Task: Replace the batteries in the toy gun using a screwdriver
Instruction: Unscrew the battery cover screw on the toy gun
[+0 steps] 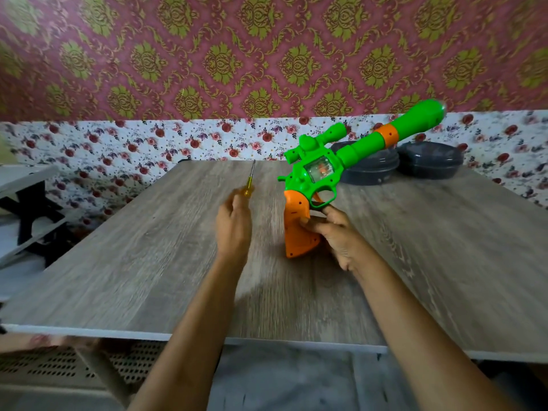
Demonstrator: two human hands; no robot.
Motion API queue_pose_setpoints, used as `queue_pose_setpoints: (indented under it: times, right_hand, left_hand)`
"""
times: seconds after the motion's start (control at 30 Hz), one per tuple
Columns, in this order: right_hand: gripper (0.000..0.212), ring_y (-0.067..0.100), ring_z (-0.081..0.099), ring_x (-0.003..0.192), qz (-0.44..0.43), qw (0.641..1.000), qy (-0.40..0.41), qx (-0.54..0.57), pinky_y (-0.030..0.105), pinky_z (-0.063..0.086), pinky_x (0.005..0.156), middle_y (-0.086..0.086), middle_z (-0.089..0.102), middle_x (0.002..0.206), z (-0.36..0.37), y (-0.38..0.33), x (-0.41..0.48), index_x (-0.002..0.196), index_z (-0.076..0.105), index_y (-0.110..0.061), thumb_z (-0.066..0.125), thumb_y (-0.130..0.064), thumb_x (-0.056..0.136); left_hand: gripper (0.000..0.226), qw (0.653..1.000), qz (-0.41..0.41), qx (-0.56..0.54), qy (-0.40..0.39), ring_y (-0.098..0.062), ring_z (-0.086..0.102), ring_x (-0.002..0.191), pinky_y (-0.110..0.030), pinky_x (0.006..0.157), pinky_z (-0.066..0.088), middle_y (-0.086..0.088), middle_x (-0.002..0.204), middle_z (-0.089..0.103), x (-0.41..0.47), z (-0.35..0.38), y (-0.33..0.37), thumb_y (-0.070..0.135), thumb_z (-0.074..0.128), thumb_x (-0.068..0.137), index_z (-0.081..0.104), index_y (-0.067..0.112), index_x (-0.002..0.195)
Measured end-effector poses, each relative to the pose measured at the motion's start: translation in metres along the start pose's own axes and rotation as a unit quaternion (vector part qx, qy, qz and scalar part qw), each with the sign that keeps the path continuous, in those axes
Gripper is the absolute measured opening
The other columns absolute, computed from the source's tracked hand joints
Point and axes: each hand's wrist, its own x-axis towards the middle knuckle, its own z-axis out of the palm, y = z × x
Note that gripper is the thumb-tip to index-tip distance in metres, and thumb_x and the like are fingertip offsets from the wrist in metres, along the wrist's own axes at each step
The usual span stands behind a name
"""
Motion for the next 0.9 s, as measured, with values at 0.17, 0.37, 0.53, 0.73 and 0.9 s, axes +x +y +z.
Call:
queue_pose_setpoints:
  times: [0.17, 0.37, 0.53, 0.73, 0.9]
  right_hand:
    - [0.030, 0.012, 0.066, 0.081, 0.006, 1.000, 0.027, 0.004, 0.035, 0.051, 0.089, 0.000, 0.071, 0.088, -0.009, 0.003, 0.005, 0.113, 0.059, -0.010, 0.061, -0.002, 0.084]
    - [0.038, 0.006, 0.068, 0.077, 0.016, 1.000, -0.004, 0.005, 0.034, 0.050, 0.090, -0.008, 0.073, 0.081, -0.016, 0.003, 0.010, 0.120, 0.056, -0.004, 0.062, -0.005, 0.083]
    - [0.057, 0.018, 0.066, 0.090, 0.002, 0.999, -0.034, 0.000, 0.039, 0.053, 0.086, 0.008, 0.068, 0.103, -0.018, 0.001, 0.008, 0.124, 0.054, -0.006, 0.065, -0.021, 0.070]
    - [0.050, 0.014, 0.068, 0.087, -0.007, 0.999, -0.045, -0.010, 0.025, 0.057, 0.073, 0.009, 0.068, 0.104, -0.019, 0.001, 0.008, 0.126, 0.052, -0.006, 0.065, -0.015, 0.078]
    - [0.040, 0.011, 0.067, 0.084, 0.002, 0.999, -0.040, -0.017, 0.020, 0.054, 0.067, 0.008, 0.067, 0.103, -0.020, 0.000, 0.008, 0.128, 0.049, -0.006, 0.055, -0.008, 0.089]
  left_hand:
    - [0.033, 0.979, 0.184, 0.091, 0.002, -0.004, 0.056, 0.080, -0.010, 0.068, 0.044, 0.002, 0.097, 0.057, -0.009, 0.001, 0.007, -0.002, 0.058, 0.084, 0.064, 0.016, 0.111]
    - [0.026, 0.966, 0.245, -0.072, 0.036, -0.005, 0.067, 0.085, -0.027, 0.074, 0.055, 0.004, 0.096, 0.069, -0.012, -0.001, 0.010, 0.010, 0.066, 0.084, 0.057, 0.016, 0.107]
    - [0.041, 0.938, 0.342, 0.025, 0.042, -0.002, 0.067, 0.084, -0.019, 0.072, 0.055, -0.005, 0.096, 0.070, -0.018, -0.001, 0.012, 0.017, 0.070, 0.084, 0.052, 0.014, 0.121]
    - [0.041, 0.929, 0.369, 0.032, 0.013, -0.005, 0.068, 0.083, -0.022, 0.073, 0.057, 0.002, 0.095, 0.065, -0.022, 0.001, 0.015, 0.019, 0.066, 0.087, 0.045, 0.024, 0.122]
    - [0.041, 0.931, 0.364, 0.023, 0.010, 0.004, 0.067, 0.083, -0.012, 0.072, 0.052, 0.016, 0.094, 0.062, -0.021, 0.001, 0.014, 0.014, 0.067, 0.085, 0.045, 0.023, 0.119]
